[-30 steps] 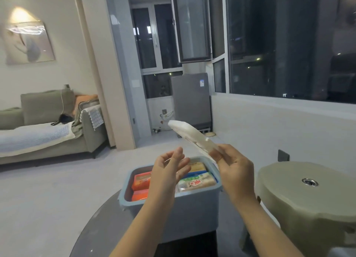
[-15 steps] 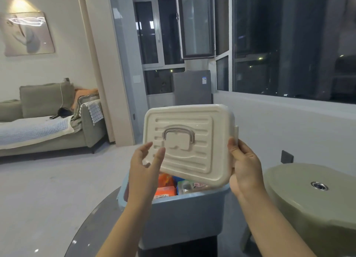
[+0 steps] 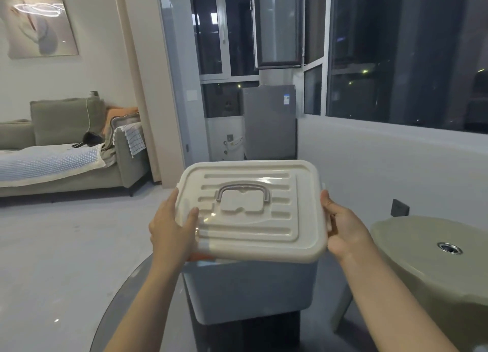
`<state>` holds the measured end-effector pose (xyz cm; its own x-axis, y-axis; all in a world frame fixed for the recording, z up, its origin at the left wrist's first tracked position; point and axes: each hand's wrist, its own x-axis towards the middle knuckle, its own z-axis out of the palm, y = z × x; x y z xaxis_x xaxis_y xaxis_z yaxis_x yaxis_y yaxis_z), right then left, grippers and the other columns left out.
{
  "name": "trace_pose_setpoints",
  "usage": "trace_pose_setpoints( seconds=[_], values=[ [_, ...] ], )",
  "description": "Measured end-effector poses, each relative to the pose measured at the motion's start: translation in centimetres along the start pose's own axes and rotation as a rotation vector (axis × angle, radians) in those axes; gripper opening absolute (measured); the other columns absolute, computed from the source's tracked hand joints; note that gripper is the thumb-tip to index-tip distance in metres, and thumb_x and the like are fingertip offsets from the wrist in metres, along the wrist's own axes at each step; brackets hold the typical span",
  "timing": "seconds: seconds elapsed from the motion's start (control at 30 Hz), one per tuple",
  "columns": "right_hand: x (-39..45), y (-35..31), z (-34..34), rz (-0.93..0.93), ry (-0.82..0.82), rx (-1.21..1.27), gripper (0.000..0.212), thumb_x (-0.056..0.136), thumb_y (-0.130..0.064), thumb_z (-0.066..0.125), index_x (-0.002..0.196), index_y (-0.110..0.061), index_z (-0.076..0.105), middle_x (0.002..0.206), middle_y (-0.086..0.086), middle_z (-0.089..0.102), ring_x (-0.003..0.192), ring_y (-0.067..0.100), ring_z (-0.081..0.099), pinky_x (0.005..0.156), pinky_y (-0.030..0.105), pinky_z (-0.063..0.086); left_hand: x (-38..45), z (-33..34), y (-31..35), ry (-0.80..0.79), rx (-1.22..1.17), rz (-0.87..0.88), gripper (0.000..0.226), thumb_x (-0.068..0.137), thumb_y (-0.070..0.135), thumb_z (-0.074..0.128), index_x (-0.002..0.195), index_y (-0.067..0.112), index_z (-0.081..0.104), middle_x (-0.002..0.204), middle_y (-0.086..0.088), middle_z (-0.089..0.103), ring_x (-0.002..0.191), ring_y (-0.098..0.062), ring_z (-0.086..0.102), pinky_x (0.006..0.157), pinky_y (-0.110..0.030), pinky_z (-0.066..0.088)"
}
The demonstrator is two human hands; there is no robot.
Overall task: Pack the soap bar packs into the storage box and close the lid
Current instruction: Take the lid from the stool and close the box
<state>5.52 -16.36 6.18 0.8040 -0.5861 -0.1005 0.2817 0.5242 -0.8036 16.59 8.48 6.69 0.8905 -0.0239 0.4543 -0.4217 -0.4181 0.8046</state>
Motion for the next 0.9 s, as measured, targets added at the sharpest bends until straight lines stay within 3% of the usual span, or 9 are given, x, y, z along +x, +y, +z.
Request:
trace_pose_setpoints(
  seconds=[0.13,0.2,0.27,0.33,0.43,0.6,0.67,0.8,0.9],
  values=[
    [1.6,0.2,-0.8,-0.075,0.103,-0.073,0.019,0.080,-0.028,0.069,0.081,-0.009,0.069,0.070,0.003,0.073,0.059,0.016,0.069,0.063,0.036,0.055,0.5,-0.7,-1.5,-0.060,-0.155,-0.183,0.052,0.091,0.016,0.056,0.141,0.014,0.043,0.137,-0.010,0.053,0.126,-0.030,0.048,0.106,-0.042,0.038],
    [2.3,0.6,-1.0,-0.168,0.145,-0.139,0.021,0.083,-0.026,0.067,0.093,-0.007,0.070,0.077,0.001,0.074,0.061,0.014,0.070,0.059,0.031,0.054,0.5,-0.8,-2.1,-0.079,-0.192,-0.218,0.029,0.088,0.011,0.055,0.116,0.015,0.063,0.109,-0.003,0.064,0.108,-0.025,0.056,0.091,-0.038,0.045],
    [2.7,0.7,-0.9,-0.225,0.170,-0.240,0.024,0.083,-0.028,0.067,0.099,-0.010,0.069,0.084,0.001,0.072,0.067,0.016,0.068,0.051,0.024,0.051,0.4,-0.7,-2.4,-0.090,-0.218,-0.246,0.013,0.086,0.011,0.054,0.086,0.019,0.064,0.089,-0.003,0.062,0.089,-0.022,0.055,0.076,-0.034,0.045],
    [2.9,0.8,-0.8,-0.254,0.181,-0.399,0.026,0.082,-0.030,0.067,0.102,-0.014,0.067,0.086,-0.002,0.070,0.070,0.015,0.065,0.043,0.020,0.047,0.2,-0.6,-2.5,-0.074,-0.262,-0.283,0.008,0.086,0.013,0.055,0.088,0.016,0.062,0.090,-0.006,0.062,0.085,-0.025,0.057,0.068,-0.031,0.048],
    [3.2,1.0,-1.1,-0.276,0.145,-0.579,0.028,0.082,-0.023,0.065,0.109,-0.016,0.066,0.084,-0.008,0.067,0.073,0.013,0.063,0.051,0.024,0.046,-0.3,-0.4,-2.5,-0.035,-0.303,-0.324,0.016,0.088,0.014,0.055,0.102,0.015,0.063,0.093,-0.004,0.065,0.079,-0.022,0.060,0.037,-0.019,0.046],
    [3.4,1.4,-1.4,-0.164,0.053,-0.596,0.015,0.082,-0.010,0.062,0.094,-0.014,0.069,0.082,-0.001,0.069,0.079,0.023,0.063,0.079,0.037,0.049,-0.8,-0.2,-2.9,-0.055,-0.303,-0.345,0.019,0.085,0.014,0.054,0.095,0.003,0.066,0.084,-0.009,0.061,0.076,-0.025,0.051,0.066,-0.030,0.039],
    [3.4,1.5,-1.6,-0.130,0.050,-0.616,0.011,0.083,-0.011,0.062,0.089,-0.015,0.069,0.081,0.001,0.068,0.079,0.025,0.061,0.083,0.041,0.048,-0.8,-0.1,-3.1,-0.056,-0.298,-0.391,0.027,0.085,0.015,0.054,0.104,-0.001,0.064,0.088,-0.015,0.061,0.078,-0.027,0.050,0.068,-0.034,0.039],
    [3.4,1.6,-1.9,-0.111,0.054,-0.620,0.027,0.082,-0.010,0.063,0.109,-0.009,0.066,0.098,0.010,0.068,0.092,0.030,0.062,0.087,0.045,0.047,-0.6,-0.2,-3.3,-0.112,-0.239,-0.419,0.034,0.087,0.015,0.053,0.105,-0.014,0.053,0.111,-0.037,0.053,0.082,-0.039,0.053,0.065,-0.042,0.046],
    [3.3,1.6,-2.1,-0.104,0.053,-0.667,0.017,0.081,-0.005,0.059,0.089,-0.016,0.070,0.101,0.011,0.069,0.102,0.031,0.063,0.096,0.048,0.044,-0.5,0.0,-3.9,-0.126,-0.189,-0.459,0.043,0.086,0.014,0.051,0.118,-0.015,0.048,0.130,-0.036,0.047,0.113,-0.047,0.052,0.092,-0.055,0.046]
  ],
)
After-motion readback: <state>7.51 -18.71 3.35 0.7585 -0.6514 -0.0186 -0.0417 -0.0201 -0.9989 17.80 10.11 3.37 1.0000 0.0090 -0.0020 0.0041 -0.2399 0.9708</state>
